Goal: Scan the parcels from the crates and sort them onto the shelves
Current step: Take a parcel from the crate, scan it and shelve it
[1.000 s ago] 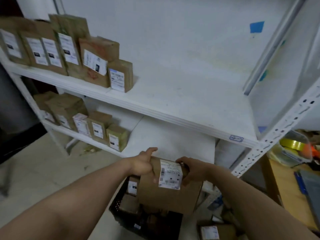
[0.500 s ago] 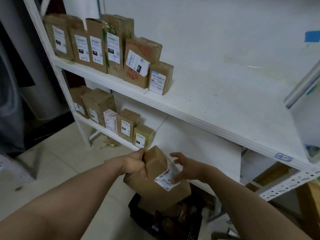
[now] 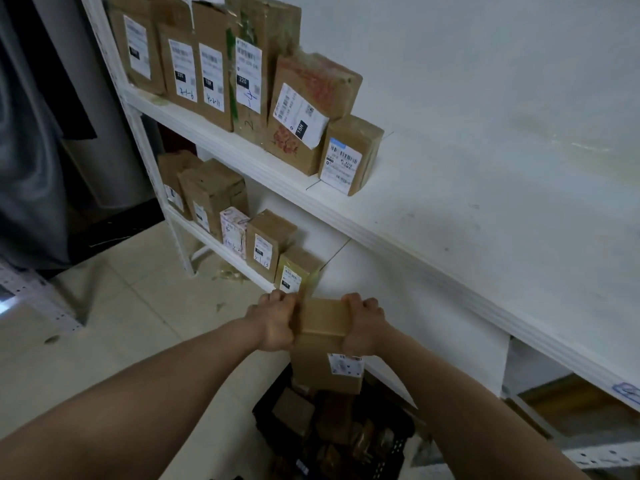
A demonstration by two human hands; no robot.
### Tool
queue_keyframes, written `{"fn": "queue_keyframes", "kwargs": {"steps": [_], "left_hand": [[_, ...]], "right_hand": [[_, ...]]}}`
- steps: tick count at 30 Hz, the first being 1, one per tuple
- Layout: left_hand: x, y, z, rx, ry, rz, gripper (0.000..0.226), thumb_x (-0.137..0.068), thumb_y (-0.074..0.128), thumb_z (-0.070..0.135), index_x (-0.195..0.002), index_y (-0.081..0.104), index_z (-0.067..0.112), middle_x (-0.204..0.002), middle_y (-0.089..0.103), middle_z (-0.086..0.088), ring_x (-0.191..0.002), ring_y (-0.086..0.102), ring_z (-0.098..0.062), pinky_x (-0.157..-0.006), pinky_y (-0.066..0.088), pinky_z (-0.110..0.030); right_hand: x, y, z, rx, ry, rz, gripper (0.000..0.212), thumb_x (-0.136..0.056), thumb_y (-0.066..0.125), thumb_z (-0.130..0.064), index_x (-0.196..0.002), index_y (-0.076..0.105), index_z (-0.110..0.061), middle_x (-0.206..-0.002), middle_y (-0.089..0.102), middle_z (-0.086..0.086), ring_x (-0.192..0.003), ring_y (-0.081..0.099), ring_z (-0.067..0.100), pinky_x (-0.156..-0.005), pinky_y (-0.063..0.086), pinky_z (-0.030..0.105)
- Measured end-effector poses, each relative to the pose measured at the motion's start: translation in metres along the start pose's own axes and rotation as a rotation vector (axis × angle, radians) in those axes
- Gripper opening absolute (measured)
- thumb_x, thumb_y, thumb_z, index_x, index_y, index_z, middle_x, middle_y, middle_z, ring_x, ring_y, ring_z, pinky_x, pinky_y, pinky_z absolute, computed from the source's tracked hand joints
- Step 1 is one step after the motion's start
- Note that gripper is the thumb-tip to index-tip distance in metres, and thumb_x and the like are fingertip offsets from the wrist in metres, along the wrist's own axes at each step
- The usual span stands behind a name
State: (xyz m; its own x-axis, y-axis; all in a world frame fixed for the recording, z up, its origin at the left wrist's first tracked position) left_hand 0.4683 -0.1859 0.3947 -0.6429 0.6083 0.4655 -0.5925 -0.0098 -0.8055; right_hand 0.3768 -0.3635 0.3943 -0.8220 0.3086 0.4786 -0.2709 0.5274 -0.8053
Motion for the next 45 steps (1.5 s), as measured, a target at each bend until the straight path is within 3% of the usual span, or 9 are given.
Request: {"fn": "queue_keyframes", "kwargs": {"steps": [3,8,16,19,25,30,36,39,45], "left_hand": [[-0.019,0.0,-0.016,0.048,-0.084,-0.029,0.085,-0.086,0.072,0.026,-0.157,0.024,0.024,-0.152,0.029,-0.01,-0.141,0.024,-0.033,-0.113,0.034,-0.04],[-0.057,0.018,-0.037,0.124,-0.186,-0.075,0.073,-0.091,0.066,0.025,-0.155,0.031,0.022,-0.149,0.035,-0.016,-0.138,0.029,-0.037,-0.11,0.032,-0.034],[-0.101,0.051,-0.064,0.241,-0.267,-0.134,0.061,-0.1,0.058,0.026,-0.154,0.031,0.02,-0.149,0.039,-0.014,-0.14,0.033,-0.032,-0.115,0.018,-0.026],[-0.112,0.061,-0.072,0.26,-0.293,-0.161,0.06,-0.101,0.055,0.026,-0.155,0.029,0.022,-0.151,0.036,-0.012,-0.142,0.029,-0.034,-0.113,0.026,-0.029],[-0.127,0.076,-0.08,0.302,-0.307,-0.193,0.054,-0.101,0.055,0.022,-0.152,0.036,0.022,-0.15,0.04,-0.009,-0.138,0.036,-0.03,-0.113,0.035,-0.034],[-0.128,0.081,-0.082,0.336,-0.31,-0.203,0.052,-0.101,0.055,0.02,-0.15,0.04,0.021,-0.149,0.044,-0.007,-0.135,0.044,-0.026,-0.108,0.036,-0.027],[-0.127,0.079,-0.087,0.338,-0.32,-0.19,0.05,-0.099,0.058,0.022,-0.148,0.043,0.021,-0.148,0.047,-0.007,-0.134,0.046,-0.026,-0.108,0.038,-0.028],[-0.124,0.079,-0.089,0.331,-0.318,-0.188,0.052,-0.098,0.059,0.022,-0.148,0.043,0.021,-0.148,0.047,-0.007,-0.135,0.045,-0.027,-0.109,0.039,-0.03],[-0.107,0.087,-0.09,0.329,-0.299,-0.193,0.051,-0.099,0.057,0.022,-0.148,0.042,0.02,-0.149,0.046,-0.007,-0.133,0.046,-0.026,-0.104,0.039,-0.028]], "right_hand": [[-0.023,-0.011,0.024,-0.007,0.128,0.051,0.094,-0.066,0.068,-0.038,-0.147,0.024,-0.024,-0.136,0.028,0.017,-0.126,0.035,0.041,-0.105,0.039,0.047],[-0.083,-0.014,0.058,-0.068,0.292,0.166,0.091,-0.074,0.084,-0.042,-0.141,0.026,-0.018,-0.132,0.03,0.017,-0.122,0.044,0.041,-0.099,0.045,0.047],[-0.171,0.015,0.077,-0.316,0.383,0.108,0.092,-0.077,0.085,-0.037,-0.142,0.022,-0.016,-0.141,0.022,0.023,-0.092,0.053,0.035,-0.081,0.057,0.043],[-0.191,0.027,0.076,-0.307,0.379,0.117,0.09,-0.083,0.08,-0.035,-0.145,0.02,-0.013,-0.143,0.025,0.025,-0.099,0.051,0.034,-0.07,0.052,0.039],[-0.219,0.036,0.07,-0.285,0.334,0.131,0.085,-0.083,0.079,-0.027,-0.145,0.021,-0.016,-0.144,0.026,0.027,-0.115,0.05,0.041,-0.068,0.049,0.036],[-0.222,0.034,0.069,-0.271,0.326,0.123,0.086,-0.082,0.081,-0.025,-0.143,0.022,-0.016,-0.141,0.026,0.027,-0.098,0.05,0.034,-0.07,0.048,0.035],[-0.215,0.033,0.066,-0.306,0.352,0.1,0.113,-0.078,0.086,-0.022,-0.157,0.005,-0.027,-0.146,0.022,0.028,-0.106,0.055,0.041,-0.083,0.054,0.043],[-0.21,0.03,0.065,-0.322,0.388,0.087,0.125,-0.077,0.087,-0.014,-0.158,-0.006,-0.034,-0.15,0.019,0.029,-0.11,0.057,0.042,-0.079,0.051,0.041],[-0.183,0.03,0.072,-0.372,0.483,0.096,0.131,-0.078,0.085,-0.005,-0.158,-0.013,-0.035,-0.158,0.008,0.029,-0.122,0.051,0.044,-0.085,0.05,0.044]]}}
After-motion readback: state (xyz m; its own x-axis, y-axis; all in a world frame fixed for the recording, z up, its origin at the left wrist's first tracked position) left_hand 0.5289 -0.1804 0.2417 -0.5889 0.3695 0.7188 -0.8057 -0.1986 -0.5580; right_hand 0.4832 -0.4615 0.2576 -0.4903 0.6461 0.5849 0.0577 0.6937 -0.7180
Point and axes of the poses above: each hand's wrist, its own x-axis away from the middle knuckle, its own y-axis out of the palm, z = x × y, the point moved 3 cm from there along -x, towards the middle knuckle
